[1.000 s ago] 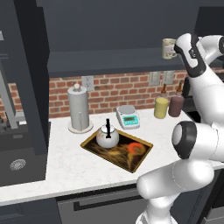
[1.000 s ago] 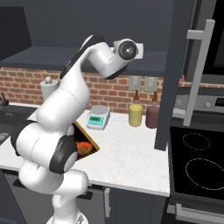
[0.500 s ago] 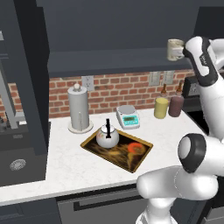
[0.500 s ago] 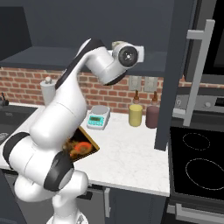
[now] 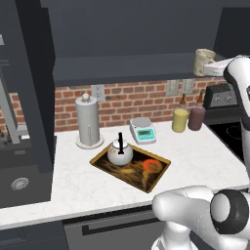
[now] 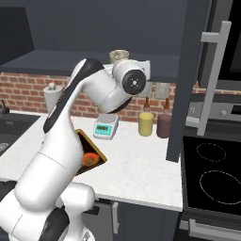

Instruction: Pick the kettle from the counter and place it on the tray. Then pick the mug from the cabinet and place it on the tray. Then close the cabinet doors.

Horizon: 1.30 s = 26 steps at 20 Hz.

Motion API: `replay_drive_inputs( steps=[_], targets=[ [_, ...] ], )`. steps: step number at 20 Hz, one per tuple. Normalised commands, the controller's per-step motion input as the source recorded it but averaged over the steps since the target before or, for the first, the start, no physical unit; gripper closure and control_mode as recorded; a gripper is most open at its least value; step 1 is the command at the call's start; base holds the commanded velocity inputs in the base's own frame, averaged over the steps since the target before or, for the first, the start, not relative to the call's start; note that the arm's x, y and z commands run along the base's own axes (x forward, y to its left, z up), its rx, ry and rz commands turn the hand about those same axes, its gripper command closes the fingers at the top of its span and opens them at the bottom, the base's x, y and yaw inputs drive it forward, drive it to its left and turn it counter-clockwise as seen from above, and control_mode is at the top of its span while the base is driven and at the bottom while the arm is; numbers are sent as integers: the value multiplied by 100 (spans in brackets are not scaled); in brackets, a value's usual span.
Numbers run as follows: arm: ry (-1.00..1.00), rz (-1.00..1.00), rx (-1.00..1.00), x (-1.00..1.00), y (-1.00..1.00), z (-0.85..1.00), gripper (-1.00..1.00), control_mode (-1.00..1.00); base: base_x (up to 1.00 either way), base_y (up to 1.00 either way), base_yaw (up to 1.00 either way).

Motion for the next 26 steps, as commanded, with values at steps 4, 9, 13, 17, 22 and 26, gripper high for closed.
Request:
replay_drive_inputs(
  steps=[4, 9, 13, 17, 22, 26],
  targets=[
    [0, 17, -2, -96, 46, 0, 100, -100, 0, 0, 0],
    [0, 28, -4, -89, 59, -17, 100, -100, 0, 0, 0],
    [0, 31, -6, -69, 71, -35, 100, -100, 0, 0, 0],
    [0, 29, -7, -51, 74, -55, 100, -100, 0, 0, 0],
    [4, 25, -7, -34, 65, -67, 100, -100, 0, 0, 0],
    [9, 22, -6, -6, 46, -65, 100, -100, 0, 0, 0]
  ],
)
